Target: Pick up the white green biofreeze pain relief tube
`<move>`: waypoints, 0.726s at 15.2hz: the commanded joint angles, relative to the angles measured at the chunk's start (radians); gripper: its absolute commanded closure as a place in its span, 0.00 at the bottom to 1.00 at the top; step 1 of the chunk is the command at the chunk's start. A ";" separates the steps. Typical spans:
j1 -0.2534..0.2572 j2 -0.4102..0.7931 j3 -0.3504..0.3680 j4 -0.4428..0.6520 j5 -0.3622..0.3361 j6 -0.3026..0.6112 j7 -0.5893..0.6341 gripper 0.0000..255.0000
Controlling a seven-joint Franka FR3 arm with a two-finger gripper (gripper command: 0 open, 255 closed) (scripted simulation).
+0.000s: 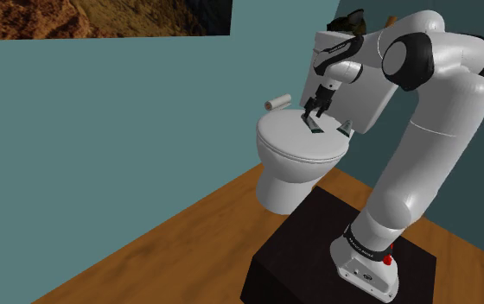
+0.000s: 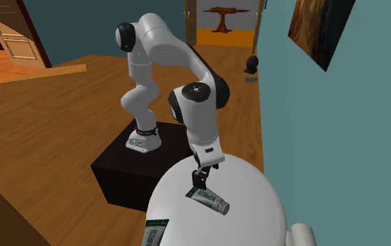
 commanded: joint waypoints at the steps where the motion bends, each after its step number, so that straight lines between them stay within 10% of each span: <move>1: -0.036 0.078 -0.005 0.065 0.063 -0.004 -0.046 0.00; 11: -0.080 0.182 0.018 0.071 0.153 0.069 -0.113 0.00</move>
